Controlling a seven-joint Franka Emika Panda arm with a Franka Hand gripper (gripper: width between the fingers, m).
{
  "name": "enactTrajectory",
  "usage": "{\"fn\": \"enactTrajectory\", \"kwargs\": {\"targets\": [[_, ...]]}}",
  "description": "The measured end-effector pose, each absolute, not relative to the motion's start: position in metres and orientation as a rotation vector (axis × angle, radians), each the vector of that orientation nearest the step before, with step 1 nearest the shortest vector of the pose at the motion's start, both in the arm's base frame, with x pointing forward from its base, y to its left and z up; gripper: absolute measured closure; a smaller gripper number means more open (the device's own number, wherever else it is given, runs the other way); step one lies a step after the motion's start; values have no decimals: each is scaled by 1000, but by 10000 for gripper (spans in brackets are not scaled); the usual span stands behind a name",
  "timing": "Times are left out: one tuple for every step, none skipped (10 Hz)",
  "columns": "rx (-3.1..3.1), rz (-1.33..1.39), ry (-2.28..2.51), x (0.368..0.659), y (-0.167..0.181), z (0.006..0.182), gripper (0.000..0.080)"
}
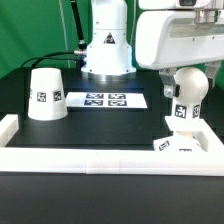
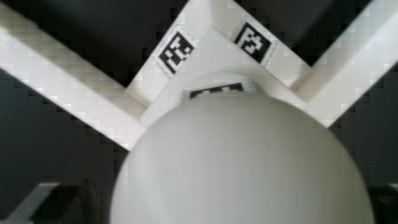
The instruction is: Assemble lamp
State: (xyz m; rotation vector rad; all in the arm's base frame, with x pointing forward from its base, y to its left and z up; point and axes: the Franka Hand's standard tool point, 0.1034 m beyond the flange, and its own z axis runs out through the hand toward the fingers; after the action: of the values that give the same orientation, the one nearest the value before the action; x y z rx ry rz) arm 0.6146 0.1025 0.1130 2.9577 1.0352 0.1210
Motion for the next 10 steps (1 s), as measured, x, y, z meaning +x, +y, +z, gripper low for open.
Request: {"fn": "enactTrajectory", "kwargs": {"targets": [[2962,121,1024,615,103,113,192],[2962,121,1024,615,103,113,223],[2970,121,1003,615,103,113,223],[2979,122,977,615,102,113,223],[3000,125,921,615,103,113,223],[3048,131,756,616,103,113,223],[3082,135,621,616,102,114,223],[3114,156,449,618,100,114,223],[3133,177,313,618,99,114,223],[3151,176,130,617,97,114,223]]}}
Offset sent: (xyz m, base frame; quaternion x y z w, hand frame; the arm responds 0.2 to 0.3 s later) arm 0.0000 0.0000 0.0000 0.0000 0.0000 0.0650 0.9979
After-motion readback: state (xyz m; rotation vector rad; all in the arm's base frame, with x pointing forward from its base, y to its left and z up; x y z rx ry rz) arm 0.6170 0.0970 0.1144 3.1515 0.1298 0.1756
